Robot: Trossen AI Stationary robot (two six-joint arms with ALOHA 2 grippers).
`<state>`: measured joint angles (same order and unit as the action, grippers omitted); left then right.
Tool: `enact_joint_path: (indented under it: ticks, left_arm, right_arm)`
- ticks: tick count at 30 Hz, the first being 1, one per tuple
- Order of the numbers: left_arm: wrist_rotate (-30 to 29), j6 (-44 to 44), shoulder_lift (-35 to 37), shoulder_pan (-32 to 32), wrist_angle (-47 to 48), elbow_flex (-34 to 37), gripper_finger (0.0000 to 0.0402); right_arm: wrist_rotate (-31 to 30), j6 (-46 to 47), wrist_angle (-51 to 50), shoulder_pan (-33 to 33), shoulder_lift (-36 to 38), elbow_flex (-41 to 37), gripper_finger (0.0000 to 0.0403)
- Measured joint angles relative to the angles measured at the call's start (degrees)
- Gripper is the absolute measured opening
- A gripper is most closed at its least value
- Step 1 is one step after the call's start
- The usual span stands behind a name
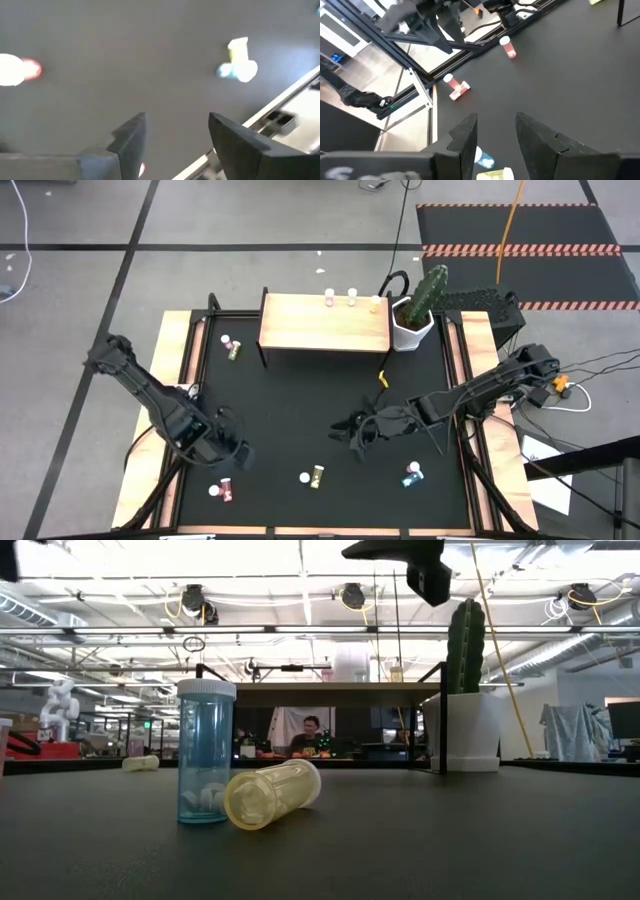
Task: Pick and place medicine bottles onto shelf by color
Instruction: Put the bottom left red pill bottle on the shelf
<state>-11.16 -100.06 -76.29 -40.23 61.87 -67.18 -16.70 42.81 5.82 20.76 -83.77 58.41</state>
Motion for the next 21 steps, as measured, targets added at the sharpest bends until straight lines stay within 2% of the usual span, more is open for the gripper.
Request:
enact_joint_path:
  ticks: [3, 6, 8, 12, 17, 19, 21]
  left_arm:
    - [2.06, 4.79, -2.79, -3.07, 0.19, 0.0, 0.0212]
    - [1.19, 13.33, -5.62, -7.12, 2.21, 0.02, 0.0217]
    - [1.11, 15.0, -7.2, -9.28, 2.97, 0.05, 0.022]
    - [0.73, 14.64, -7.61, -12.46, 2.43, 0.11, 0.0217]
    - [-0.66, 11.24, -7.63, -18.43, 1.52, 0.11, 0.0214]
    - [-2.09, 9.09, -7.65, -21.5, 1.16, 0.11, 0.0214]
    - [-4.61, 6.52, -7.65, -24.33, 1.82, 0.11, 0.0214]
  right_arm:
    - [-1.59, 0.01, 0.02, 0.38, 0.0, 0.0, 0.0128]
    - [-1.44, -0.04, 0.39, 0.65, 0.0, 0.0, 0.0128]
    - [-1.31, -0.18, 0.4, 0.88, 0.0, 0.0, 0.0128]
    - [-1.22, -1.44, 0.45, 1.84, 0.0, 0.0, 0.0128]
    - [-1.39, -17.03, 4.22, 9.02, 2.56, -0.07, 0.0128]
    - [-4.01, -18.16, 2.2, 12.29, 4.75, 0.03, 0.0128]
    - [-9.34, -16.92, -1.92, 14.72, 6.92, 0.02, 0.0128]
